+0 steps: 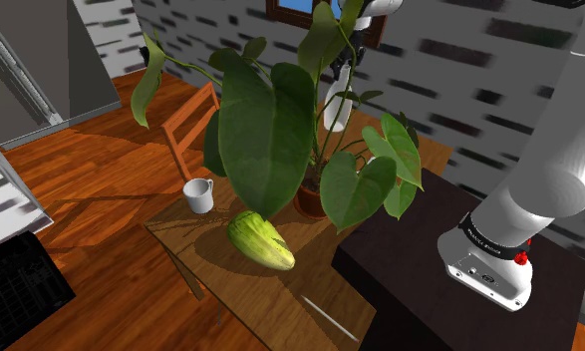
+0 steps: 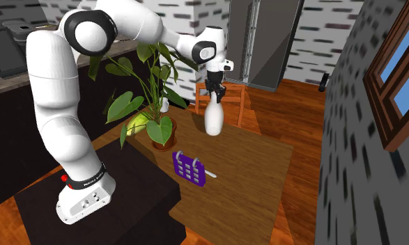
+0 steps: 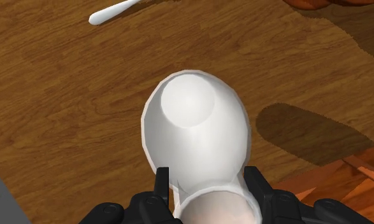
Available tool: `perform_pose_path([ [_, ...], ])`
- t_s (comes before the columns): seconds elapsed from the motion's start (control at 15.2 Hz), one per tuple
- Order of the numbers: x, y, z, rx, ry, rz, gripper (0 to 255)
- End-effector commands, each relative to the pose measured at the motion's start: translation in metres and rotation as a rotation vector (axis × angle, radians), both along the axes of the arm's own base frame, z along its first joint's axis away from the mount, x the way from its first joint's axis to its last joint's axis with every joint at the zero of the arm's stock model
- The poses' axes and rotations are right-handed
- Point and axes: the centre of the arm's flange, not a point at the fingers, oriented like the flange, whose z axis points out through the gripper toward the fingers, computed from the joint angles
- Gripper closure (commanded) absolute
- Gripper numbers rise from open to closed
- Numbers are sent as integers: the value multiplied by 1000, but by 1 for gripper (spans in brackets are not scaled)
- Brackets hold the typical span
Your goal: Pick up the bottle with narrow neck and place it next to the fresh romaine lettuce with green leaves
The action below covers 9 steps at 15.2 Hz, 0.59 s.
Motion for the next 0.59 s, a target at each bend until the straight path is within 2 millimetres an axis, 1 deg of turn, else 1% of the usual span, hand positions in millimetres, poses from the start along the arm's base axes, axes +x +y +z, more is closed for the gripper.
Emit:
perform_pose_path([
  [0.0,1,1,11,0,0,0,255],
  [0.53,1,1,53,0,0,0,255],
])
